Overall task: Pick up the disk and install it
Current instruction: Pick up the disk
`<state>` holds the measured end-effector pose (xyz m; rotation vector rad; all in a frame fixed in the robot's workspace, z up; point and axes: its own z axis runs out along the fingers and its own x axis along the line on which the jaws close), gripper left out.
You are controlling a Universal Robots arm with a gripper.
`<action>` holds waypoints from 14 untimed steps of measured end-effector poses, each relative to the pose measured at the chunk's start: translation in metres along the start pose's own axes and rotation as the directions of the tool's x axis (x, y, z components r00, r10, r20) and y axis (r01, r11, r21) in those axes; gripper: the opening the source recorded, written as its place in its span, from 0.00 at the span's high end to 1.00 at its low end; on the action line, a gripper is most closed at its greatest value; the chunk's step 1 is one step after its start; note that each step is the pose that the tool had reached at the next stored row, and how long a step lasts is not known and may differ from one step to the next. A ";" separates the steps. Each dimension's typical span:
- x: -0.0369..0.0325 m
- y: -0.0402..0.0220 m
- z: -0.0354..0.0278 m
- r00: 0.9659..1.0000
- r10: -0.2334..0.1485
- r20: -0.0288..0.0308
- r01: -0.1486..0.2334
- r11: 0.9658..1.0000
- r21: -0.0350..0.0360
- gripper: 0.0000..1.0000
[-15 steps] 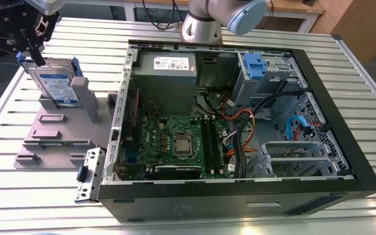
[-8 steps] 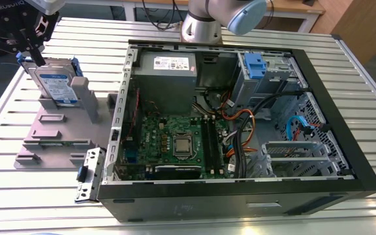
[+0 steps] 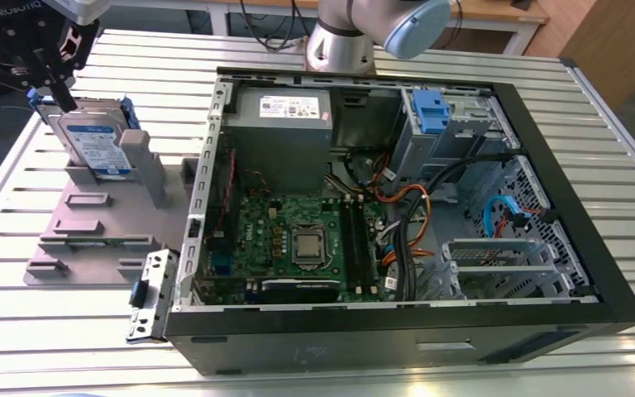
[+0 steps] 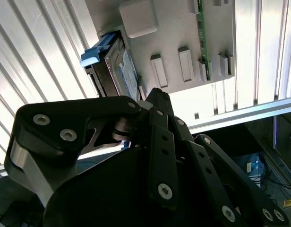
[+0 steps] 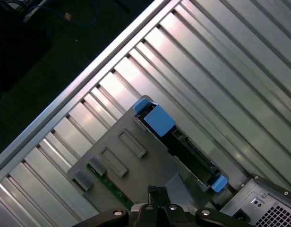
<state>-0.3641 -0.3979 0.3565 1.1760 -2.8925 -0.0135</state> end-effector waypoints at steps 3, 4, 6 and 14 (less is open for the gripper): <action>0.0000 0.0000 0.0000 1.000 -0.003 0.000 0.003 1.000 0.000 0.89; 0.0000 0.0000 0.0000 1.000 -0.004 0.000 0.004 1.000 0.000 0.89; 0.0000 0.0000 0.0000 1.000 -0.005 0.000 0.005 1.000 0.000 0.89; 0.0000 0.0000 0.0000 1.000 -0.012 0.000 0.012 1.000 0.000 0.89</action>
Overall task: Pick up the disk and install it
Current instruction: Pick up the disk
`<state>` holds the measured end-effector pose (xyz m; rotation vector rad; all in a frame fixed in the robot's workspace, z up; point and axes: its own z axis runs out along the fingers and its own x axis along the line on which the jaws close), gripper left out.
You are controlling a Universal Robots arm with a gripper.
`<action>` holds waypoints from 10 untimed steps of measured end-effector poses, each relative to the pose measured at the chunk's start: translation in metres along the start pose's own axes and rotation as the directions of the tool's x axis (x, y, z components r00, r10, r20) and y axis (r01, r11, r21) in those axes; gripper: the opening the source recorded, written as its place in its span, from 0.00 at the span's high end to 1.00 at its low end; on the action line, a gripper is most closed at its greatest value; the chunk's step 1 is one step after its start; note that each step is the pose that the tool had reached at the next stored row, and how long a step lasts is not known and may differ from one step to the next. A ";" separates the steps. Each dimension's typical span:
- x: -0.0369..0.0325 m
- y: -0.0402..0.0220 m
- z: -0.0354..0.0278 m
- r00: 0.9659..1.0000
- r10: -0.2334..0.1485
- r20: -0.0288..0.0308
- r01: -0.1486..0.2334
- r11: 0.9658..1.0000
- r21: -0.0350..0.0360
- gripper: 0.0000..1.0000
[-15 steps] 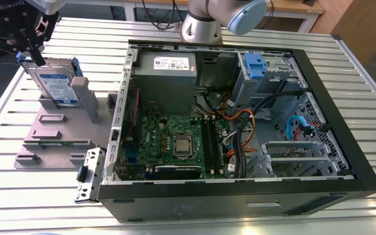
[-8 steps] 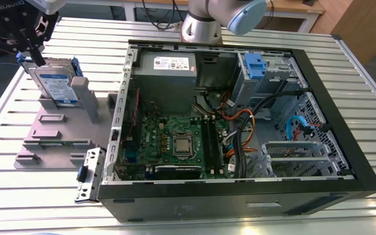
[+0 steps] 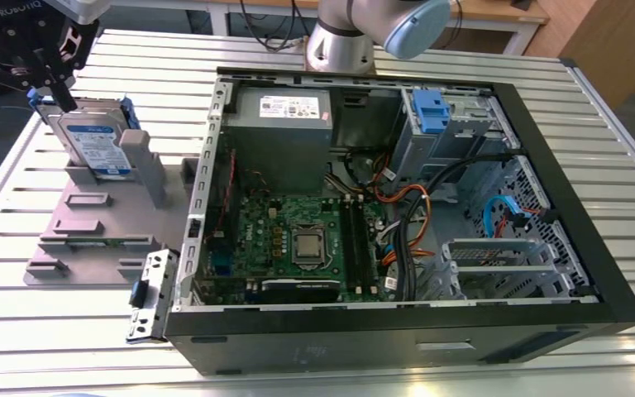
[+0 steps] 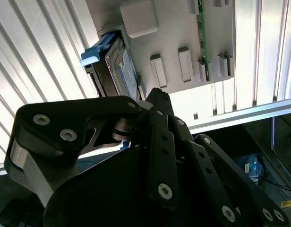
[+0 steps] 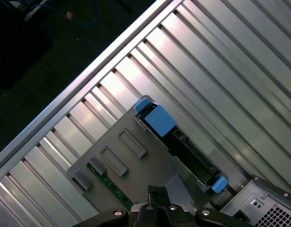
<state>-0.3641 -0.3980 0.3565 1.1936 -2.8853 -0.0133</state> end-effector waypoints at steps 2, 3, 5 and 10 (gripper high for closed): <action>0.0000 0.0000 0.0000 1.000 -0.002 0.000 0.002 1.000 0.000 0.89; 0.0000 0.0000 0.0000 1.000 -0.003 0.000 0.003 1.000 0.000 0.89; 0.0000 0.0000 0.0000 1.000 -0.004 0.000 0.004 1.000 0.000 0.89; 0.0000 0.0000 0.0000 1.000 -0.008 0.000 0.008 1.000 0.000 0.89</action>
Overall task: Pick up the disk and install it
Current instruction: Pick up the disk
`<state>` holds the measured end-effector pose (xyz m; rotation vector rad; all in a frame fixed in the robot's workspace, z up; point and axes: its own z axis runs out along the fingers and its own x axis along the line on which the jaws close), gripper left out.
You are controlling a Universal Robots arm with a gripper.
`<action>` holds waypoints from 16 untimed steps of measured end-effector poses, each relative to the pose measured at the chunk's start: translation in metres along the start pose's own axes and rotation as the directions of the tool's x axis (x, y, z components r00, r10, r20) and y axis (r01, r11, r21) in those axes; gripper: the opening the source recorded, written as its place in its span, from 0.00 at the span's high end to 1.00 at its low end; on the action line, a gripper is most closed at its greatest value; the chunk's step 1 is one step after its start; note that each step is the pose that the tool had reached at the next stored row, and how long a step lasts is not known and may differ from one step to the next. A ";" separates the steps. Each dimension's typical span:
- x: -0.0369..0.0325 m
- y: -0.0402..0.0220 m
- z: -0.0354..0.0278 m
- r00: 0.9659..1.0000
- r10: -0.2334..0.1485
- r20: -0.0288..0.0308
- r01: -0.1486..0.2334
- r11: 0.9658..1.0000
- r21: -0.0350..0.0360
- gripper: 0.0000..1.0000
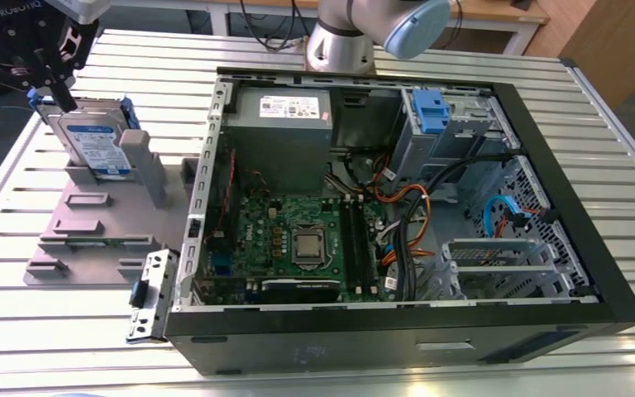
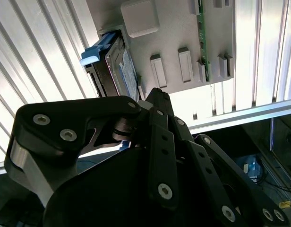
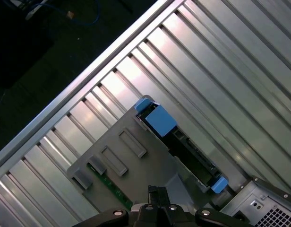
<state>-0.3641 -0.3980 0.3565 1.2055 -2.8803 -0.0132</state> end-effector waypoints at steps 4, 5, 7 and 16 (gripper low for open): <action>0.0000 0.0000 0.0000 1.000 -0.003 0.000 0.003 1.000 0.000 0.89; 0.0000 0.0000 0.0000 1.000 -0.004 0.000 0.004 1.000 0.000 0.89; 0.0000 0.0000 0.0000 1.000 -0.006 0.000 0.006 1.000 0.000 0.89; 0.0000 0.0000 0.0000 1.000 -0.013 0.000 0.013 1.000 0.000 0.89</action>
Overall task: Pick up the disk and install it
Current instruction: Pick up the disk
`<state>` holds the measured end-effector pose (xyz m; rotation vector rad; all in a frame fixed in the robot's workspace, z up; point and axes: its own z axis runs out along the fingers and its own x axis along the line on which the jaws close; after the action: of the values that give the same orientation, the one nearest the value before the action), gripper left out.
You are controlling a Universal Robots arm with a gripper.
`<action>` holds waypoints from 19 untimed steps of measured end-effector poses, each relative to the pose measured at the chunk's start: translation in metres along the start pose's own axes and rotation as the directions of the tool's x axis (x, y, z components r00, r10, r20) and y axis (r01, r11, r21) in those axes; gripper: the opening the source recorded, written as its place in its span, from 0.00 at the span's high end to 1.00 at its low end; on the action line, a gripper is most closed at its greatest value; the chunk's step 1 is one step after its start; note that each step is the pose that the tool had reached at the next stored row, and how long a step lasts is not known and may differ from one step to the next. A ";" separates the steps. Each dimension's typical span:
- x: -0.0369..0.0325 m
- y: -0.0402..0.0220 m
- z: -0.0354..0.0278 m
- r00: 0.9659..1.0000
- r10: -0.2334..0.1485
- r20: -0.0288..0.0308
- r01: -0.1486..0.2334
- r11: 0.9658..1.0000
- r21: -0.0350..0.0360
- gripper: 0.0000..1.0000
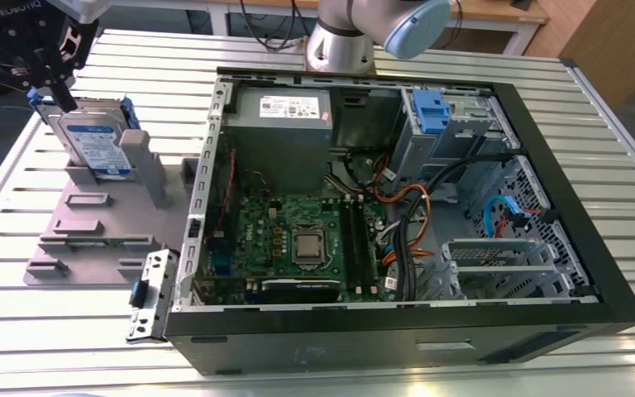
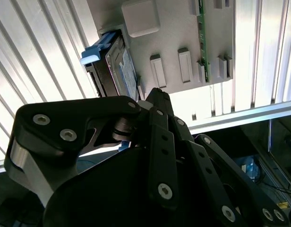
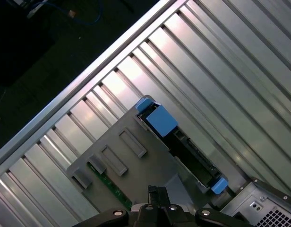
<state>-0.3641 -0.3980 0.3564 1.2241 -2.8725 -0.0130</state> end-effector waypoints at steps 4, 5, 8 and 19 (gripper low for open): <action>0.0000 0.0000 0.0000 1.000 -0.003 0.000 0.003 1.000 0.000 0.89; 0.0000 0.0000 0.0000 1.000 -0.004 0.000 0.004 1.000 0.000 0.89; 0.0000 0.0000 0.0000 1.000 -0.006 0.000 0.006 1.000 0.000 0.89; 0.0000 0.0000 0.0000 1.000 -0.015 0.000 0.015 1.000 0.000 0.89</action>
<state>-0.3641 -0.3979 0.3565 1.2454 -2.8631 -0.0128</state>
